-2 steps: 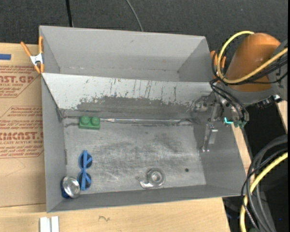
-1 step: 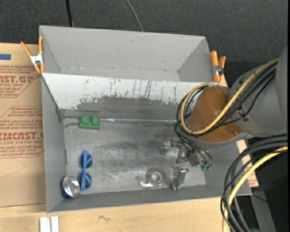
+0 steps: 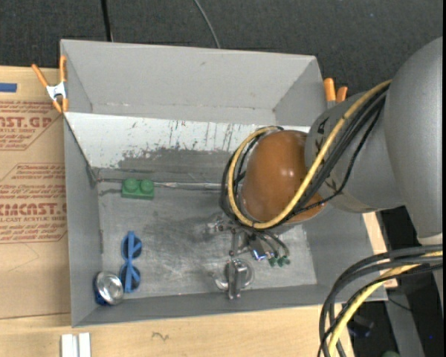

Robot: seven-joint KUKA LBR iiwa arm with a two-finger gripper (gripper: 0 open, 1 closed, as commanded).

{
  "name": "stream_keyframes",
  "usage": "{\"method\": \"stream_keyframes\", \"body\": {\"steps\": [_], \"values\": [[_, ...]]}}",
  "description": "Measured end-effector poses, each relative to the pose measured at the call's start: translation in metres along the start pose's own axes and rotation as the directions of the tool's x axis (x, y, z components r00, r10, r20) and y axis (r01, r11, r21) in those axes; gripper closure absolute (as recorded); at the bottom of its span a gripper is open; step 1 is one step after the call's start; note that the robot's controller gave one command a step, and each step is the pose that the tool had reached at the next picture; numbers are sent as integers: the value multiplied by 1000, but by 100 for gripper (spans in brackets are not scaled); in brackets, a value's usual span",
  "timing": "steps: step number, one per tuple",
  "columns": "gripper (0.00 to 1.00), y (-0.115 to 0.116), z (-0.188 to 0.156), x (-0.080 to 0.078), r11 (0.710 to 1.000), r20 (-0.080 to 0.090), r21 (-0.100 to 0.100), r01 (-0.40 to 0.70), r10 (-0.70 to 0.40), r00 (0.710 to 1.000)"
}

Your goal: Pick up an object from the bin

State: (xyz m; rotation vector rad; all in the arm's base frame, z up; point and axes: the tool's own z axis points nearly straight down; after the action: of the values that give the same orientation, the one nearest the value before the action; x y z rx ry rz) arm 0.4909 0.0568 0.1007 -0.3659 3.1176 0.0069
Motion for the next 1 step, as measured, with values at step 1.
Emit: {"method": "stream_keyframes", "body": {"steps": [1], "values": [[0, -47, -1, 19, 970, 1, 4, -241, 241, 970]]}}
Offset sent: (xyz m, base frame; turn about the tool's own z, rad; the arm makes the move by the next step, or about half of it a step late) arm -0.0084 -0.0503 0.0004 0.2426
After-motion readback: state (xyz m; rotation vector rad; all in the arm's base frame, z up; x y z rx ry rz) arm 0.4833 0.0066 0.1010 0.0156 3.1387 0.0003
